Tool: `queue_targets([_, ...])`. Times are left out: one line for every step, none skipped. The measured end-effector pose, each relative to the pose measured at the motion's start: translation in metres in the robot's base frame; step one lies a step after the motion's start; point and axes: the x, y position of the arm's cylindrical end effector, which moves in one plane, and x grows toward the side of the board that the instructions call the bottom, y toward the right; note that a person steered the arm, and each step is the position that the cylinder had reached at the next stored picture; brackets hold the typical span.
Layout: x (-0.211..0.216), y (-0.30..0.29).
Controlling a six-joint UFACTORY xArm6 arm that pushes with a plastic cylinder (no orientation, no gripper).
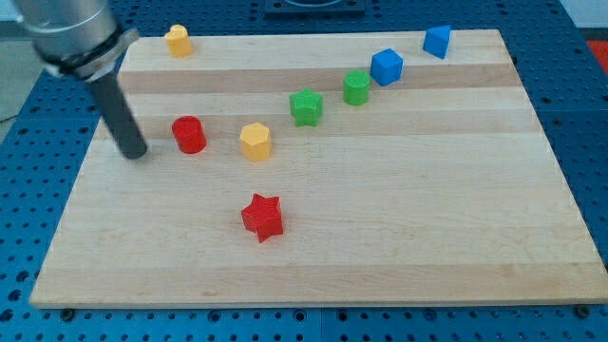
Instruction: Slide the red circle at the top center of the board
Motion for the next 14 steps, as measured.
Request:
queue_targets([0.0,0.022])
queue_targets([-0.053,0.06])
queue_targets([-0.115,0.093])
queue_targets([-0.116,0.067])
queue_targets([-0.072,0.03])
queue_targets([-0.043,0.05])
queue_targets([-0.044,0.1])
queue_targets([-0.094,0.143])
queue_targets([-0.143,0.164])
queue_targets([-0.118,0.147])
queue_targets([-0.093,0.149])
queue_targets([-0.115,0.179])
queue_targets([-0.164,0.187])
queue_targets([-0.165,0.188])
